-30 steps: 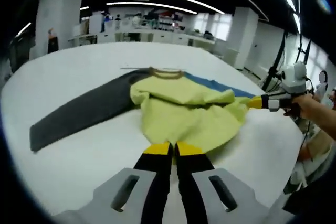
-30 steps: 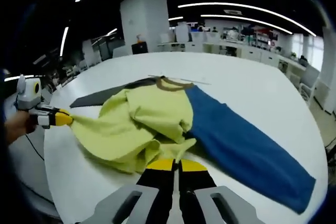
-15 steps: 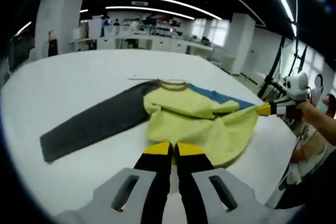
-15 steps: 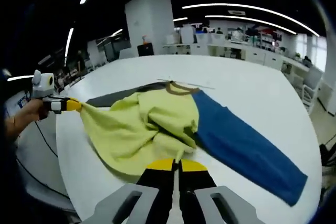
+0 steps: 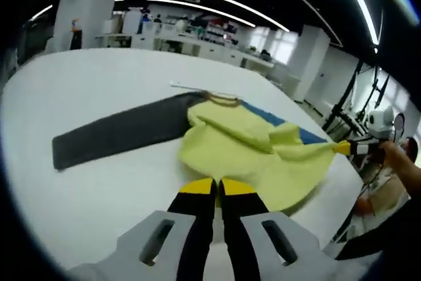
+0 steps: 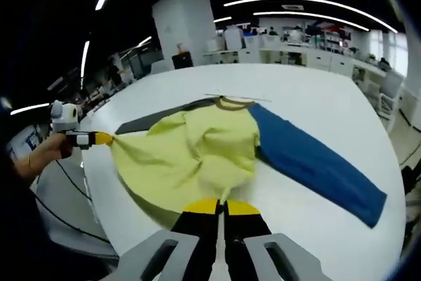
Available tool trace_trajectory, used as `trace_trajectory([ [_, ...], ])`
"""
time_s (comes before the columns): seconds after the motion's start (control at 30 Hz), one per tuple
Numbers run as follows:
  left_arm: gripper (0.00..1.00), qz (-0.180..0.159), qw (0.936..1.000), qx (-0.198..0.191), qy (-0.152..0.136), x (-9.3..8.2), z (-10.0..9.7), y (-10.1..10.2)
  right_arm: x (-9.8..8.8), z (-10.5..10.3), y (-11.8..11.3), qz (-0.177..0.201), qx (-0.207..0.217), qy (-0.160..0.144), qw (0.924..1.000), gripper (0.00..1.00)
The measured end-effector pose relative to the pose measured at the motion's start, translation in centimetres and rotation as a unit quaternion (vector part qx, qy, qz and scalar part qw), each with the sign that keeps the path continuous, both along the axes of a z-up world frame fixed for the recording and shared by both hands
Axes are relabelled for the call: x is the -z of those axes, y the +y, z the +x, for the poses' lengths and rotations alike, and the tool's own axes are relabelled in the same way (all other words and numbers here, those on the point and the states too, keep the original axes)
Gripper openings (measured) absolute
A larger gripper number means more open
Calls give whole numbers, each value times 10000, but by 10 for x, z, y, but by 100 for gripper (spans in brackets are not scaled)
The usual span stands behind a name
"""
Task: Fold the garment on the visible template until the final outline fits inside the template.
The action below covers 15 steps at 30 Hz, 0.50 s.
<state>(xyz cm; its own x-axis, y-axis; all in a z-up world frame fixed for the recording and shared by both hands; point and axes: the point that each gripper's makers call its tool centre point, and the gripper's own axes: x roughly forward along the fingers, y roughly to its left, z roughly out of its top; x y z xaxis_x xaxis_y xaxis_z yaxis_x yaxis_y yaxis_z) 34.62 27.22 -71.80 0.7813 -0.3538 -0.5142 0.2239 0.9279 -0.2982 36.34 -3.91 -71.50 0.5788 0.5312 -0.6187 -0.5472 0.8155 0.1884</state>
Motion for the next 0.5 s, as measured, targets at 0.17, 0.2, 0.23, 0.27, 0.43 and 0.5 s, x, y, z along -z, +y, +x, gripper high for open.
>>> trace_trajectory([
  [0.17, 0, 31, 9999, -23, 113, 5, -12, 7, 6, -16, 2, 3, 75, 170, 9998, 0],
  [0.2, 0, 33, 9999, -35, 122, 7, -14, 9, 7, -20, 4, 5, 48, 187, 9998, 0],
  [0.23, 0, 32, 9999, -59, 154, 8, -17, 11, 7, -22, 4, -1, 31, 196, 9998, 0],
  [0.27, 0, 24, 9998, -84, 172, 9, -18, 13, 9, -25, 5, -19, 18, 216, 9998, 0],
  [0.43, 0, -10, 9994, -122, 333, 19, -28, 19, 18, -37, 7, -88, 33, 333, 9994, 0],
  [0.5, 0, 40, 9991, -80, 419, 24, -32, 21, 23, -42, 7, -72, 87, 440, 9990, 0],
])
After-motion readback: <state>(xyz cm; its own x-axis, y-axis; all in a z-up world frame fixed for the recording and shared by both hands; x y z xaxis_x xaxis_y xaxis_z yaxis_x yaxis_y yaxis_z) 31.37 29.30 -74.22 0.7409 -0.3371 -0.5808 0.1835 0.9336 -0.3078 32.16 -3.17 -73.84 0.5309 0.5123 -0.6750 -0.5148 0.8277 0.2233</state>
